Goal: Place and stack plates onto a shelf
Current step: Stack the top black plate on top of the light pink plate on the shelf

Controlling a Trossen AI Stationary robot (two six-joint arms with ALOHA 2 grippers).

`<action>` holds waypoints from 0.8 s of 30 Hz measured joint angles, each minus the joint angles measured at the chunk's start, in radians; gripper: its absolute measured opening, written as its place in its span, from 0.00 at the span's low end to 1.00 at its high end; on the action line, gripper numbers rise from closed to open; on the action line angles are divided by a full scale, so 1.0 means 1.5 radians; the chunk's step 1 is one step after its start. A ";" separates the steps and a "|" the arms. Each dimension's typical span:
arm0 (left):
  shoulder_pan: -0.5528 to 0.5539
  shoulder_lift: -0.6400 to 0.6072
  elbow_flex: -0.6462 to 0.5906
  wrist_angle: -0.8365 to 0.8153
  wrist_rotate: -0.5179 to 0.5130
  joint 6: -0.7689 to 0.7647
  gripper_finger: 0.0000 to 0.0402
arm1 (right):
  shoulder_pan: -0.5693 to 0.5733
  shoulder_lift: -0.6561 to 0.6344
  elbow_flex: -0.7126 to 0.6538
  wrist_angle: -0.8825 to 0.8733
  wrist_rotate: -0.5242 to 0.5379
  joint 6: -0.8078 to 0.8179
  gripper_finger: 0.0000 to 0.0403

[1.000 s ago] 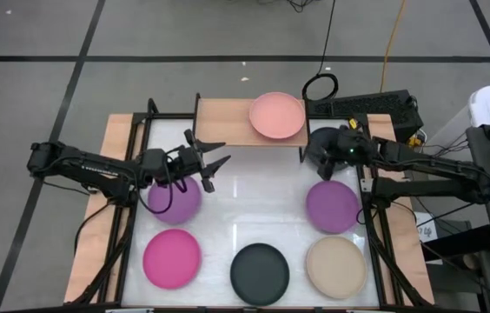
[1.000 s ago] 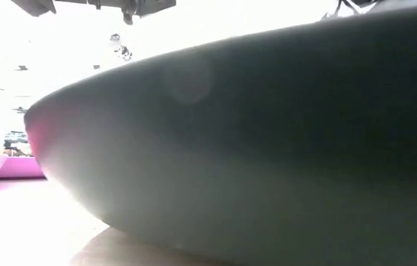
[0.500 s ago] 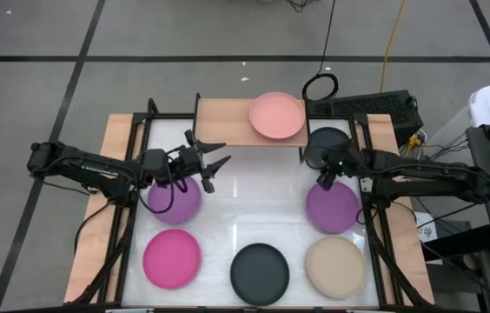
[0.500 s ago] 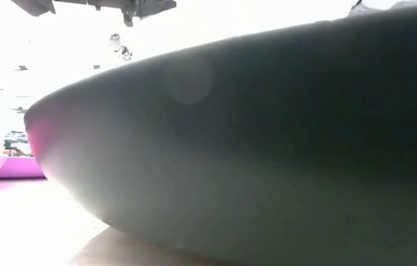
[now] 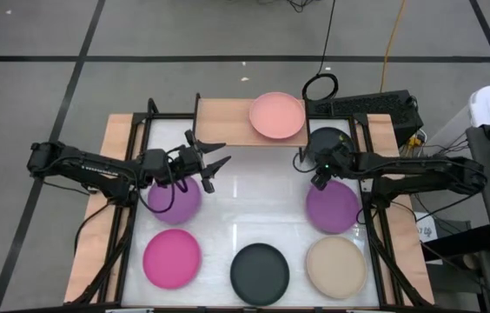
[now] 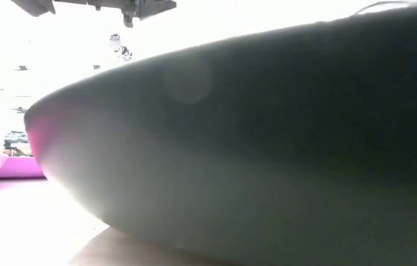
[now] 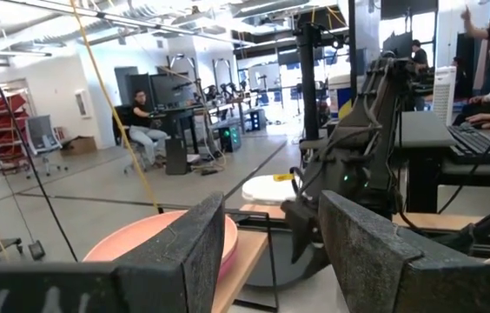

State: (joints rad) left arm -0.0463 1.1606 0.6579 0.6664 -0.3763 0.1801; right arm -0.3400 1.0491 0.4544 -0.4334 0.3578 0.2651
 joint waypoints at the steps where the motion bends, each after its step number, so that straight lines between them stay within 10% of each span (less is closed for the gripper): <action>1: 0.000 0.000 0.000 -0.002 0.000 0.000 0.48 | -0.005 0.008 -0.002 0.003 0.003 0.001 0.41; 12: 0.000 0.000 0.000 -0.008 0.000 -0.006 0.48 | -0.048 0.050 -0.031 0.037 -0.002 0.008 0.38; 20: 0.000 0.000 0.000 -0.009 0.000 -0.010 0.48 | -0.061 0.046 -0.040 0.063 -0.052 0.006 0.05; 24: 0.000 0.000 0.000 -0.009 0.000 -0.016 0.48 | -0.061 0.028 -0.040 0.082 -0.051 0.017 0.03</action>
State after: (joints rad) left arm -0.0463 1.1606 0.6579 0.6530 -0.3762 0.1560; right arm -0.4311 1.0904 0.3939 -0.3110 0.2817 0.2899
